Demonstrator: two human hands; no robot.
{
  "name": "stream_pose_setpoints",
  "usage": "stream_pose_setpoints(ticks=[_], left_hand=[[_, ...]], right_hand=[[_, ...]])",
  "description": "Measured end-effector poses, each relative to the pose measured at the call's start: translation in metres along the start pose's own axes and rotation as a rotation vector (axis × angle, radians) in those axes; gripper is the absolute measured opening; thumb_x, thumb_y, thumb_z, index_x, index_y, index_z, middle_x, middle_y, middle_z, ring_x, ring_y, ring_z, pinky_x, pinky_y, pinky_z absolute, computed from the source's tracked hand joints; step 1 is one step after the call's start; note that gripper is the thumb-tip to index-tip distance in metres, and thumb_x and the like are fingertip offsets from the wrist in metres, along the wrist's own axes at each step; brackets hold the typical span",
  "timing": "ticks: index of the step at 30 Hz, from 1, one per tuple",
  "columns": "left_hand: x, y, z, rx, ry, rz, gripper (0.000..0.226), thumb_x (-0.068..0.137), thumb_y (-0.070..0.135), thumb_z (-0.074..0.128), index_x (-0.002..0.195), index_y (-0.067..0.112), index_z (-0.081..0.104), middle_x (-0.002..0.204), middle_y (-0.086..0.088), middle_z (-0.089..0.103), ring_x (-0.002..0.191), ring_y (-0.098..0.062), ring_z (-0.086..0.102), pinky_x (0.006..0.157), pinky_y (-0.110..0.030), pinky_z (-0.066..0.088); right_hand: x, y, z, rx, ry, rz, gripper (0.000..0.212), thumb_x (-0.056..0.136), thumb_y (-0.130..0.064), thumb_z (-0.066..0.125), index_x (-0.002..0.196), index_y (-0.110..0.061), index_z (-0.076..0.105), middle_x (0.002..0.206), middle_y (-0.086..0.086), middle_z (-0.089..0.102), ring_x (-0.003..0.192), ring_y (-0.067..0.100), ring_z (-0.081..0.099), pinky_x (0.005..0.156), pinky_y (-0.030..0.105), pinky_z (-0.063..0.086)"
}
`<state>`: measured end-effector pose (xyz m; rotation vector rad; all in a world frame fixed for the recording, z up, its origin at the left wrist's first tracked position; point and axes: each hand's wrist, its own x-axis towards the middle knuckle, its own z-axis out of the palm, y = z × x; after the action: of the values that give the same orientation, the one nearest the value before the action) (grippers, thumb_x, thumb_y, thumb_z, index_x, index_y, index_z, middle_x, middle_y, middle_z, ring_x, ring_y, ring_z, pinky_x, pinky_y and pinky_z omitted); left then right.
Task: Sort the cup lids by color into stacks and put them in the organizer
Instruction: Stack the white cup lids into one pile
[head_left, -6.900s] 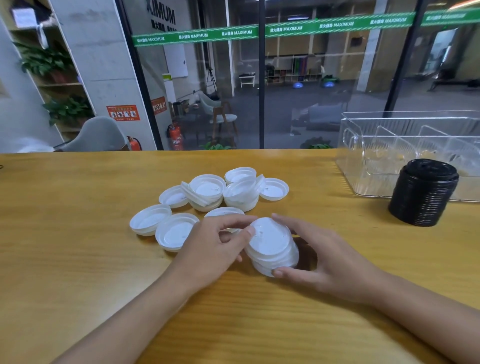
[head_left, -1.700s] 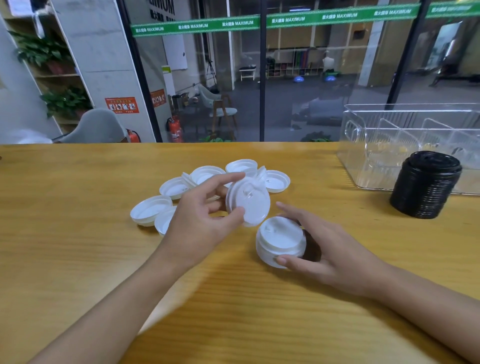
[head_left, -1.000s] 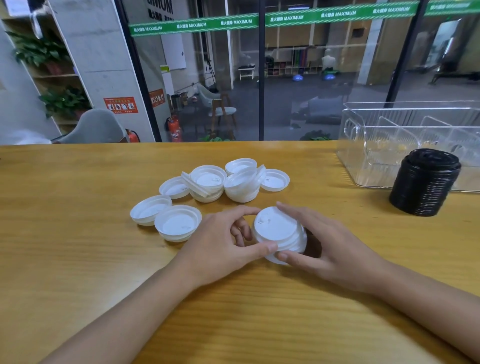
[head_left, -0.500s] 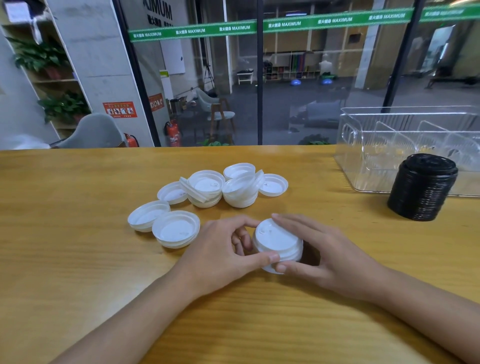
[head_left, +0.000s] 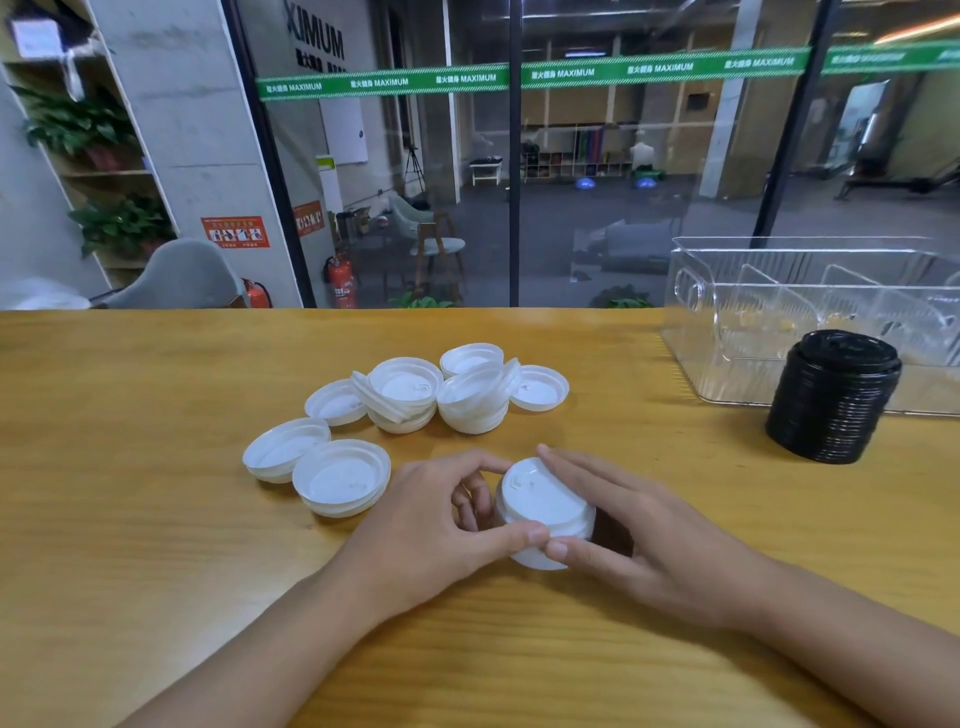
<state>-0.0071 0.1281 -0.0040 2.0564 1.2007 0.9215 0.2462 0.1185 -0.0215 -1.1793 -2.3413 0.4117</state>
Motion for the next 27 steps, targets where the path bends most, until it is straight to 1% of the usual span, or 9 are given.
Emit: stream_pose_setpoints(ticks=[4, 8, 11, 16, 20, 22, 24, 26, 27], left_hand=[[0.0, -0.005, 0.001, 0.069, 0.028, 0.026, 0.056, 0.071, 0.067, 0.082, 0.124, 0.053, 0.069, 0.096, 0.016, 0.062, 0.078, -0.008, 0.064, 0.068, -0.015, 0.046], [0.0, -0.004, 0.003, 0.054, -0.016, 0.039, 0.052, 0.079, 0.058, 0.083, 0.128, 0.054, 0.067, 0.114, 0.021, 0.067, 0.099, -0.008, 0.066, 0.073, -0.024, 0.053], [0.0, -0.002, 0.003, 0.016, -0.039, 0.026, 0.05, 0.081, 0.05, 0.086, 0.128, 0.051, 0.069, 0.118, 0.022, 0.071, 0.111, -0.007, 0.065, 0.083, -0.032, 0.059], [0.001, -0.004, 0.005, -0.007, -0.055, 0.016, 0.05, 0.083, 0.046, 0.087, 0.129, 0.048, 0.07, 0.117, 0.022, 0.073, 0.115, -0.004, 0.064, 0.09, -0.034, 0.06], [0.003, -0.007, 0.005, 0.012, -0.07, 0.018, 0.055, 0.08, 0.06, 0.081, 0.132, 0.052, 0.066, 0.121, 0.021, 0.071, 0.115, -0.001, 0.065, 0.094, -0.035, 0.06], [0.003, -0.009, 0.004, 0.036, -0.098, 0.032, 0.055, 0.083, 0.062, 0.078, 0.136, 0.054, 0.063, 0.125, 0.023, 0.069, 0.116, 0.0, 0.064, 0.096, -0.03, 0.058], [0.004, -0.01, 0.002, 0.075, -0.132, 0.063, 0.061, 0.087, 0.064, 0.072, 0.144, 0.047, 0.059, 0.129, 0.027, 0.066, 0.12, 0.002, 0.061, 0.098, -0.024, 0.056], [0.005, -0.01, -0.005, 0.154, -0.095, 0.091, 0.07, 0.086, 0.073, 0.066, 0.147, 0.038, 0.058, 0.13, 0.027, 0.065, 0.12, 0.003, 0.06, 0.097, -0.022, 0.054], [0.006, -0.011, -0.011, 0.201, -0.049, 0.108, 0.066, 0.087, 0.071, 0.065, 0.143, 0.035, 0.062, 0.126, 0.024, 0.067, 0.117, 0.005, 0.06, 0.095, -0.019, 0.052]], right_hand=[[0.0, -0.001, -0.001, -0.012, -0.088, 0.038, 0.075, 0.104, -0.059, 0.045, 0.167, -0.035, 0.012, 0.168, -0.032, 0.01, 0.151, -0.02, 0.009, 0.12, 0.005, 0.011], [0.0, 0.0, -0.001, 0.008, -0.112, 0.054, 0.073, 0.104, -0.061, 0.039, 0.166, -0.038, 0.009, 0.168, -0.034, 0.009, 0.151, -0.02, 0.01, 0.121, 0.006, 0.012], [0.0, 0.001, -0.001, 0.023, -0.12, 0.062, 0.075, 0.103, -0.063, 0.04, 0.167, -0.038, 0.009, 0.17, -0.031, 0.012, 0.153, -0.017, 0.012, 0.125, 0.013, 0.016], [0.001, 0.001, -0.002, 0.012, -0.125, 0.055, 0.078, 0.102, -0.064, 0.039, 0.168, -0.033, 0.01, 0.172, -0.026, 0.012, 0.154, -0.016, 0.01, 0.126, 0.014, 0.014], [0.001, 0.002, -0.001, -0.004, -0.117, 0.047, 0.078, 0.103, -0.065, 0.038, 0.168, -0.032, 0.01, 0.172, -0.024, 0.013, 0.154, -0.015, 0.01, 0.126, 0.015, 0.014], [0.0, 0.003, 0.0, -0.005, -0.086, 0.033, 0.077, 0.103, -0.067, 0.037, 0.168, -0.032, 0.013, 0.172, -0.023, 0.018, 0.154, -0.013, 0.016, 0.126, 0.017, 0.019], [0.0, 0.003, 0.002, 0.008, -0.056, 0.024, 0.077, 0.103, -0.069, 0.039, 0.167, -0.033, 0.018, 0.169, -0.025, 0.024, 0.152, -0.012, 0.023, 0.123, 0.016, 0.023], [-0.001, 0.001, 0.002, 0.026, -0.04, 0.019, 0.074, 0.103, -0.067, 0.042, 0.166, -0.035, 0.021, 0.164, -0.03, 0.028, 0.149, -0.013, 0.029, 0.119, 0.012, 0.025], [-0.001, 0.0, 0.002, 0.035, -0.035, 0.021, 0.073, 0.102, -0.065, 0.043, 0.166, -0.036, 0.022, 0.161, -0.033, 0.03, 0.146, -0.013, 0.031, 0.116, 0.009, 0.026]])
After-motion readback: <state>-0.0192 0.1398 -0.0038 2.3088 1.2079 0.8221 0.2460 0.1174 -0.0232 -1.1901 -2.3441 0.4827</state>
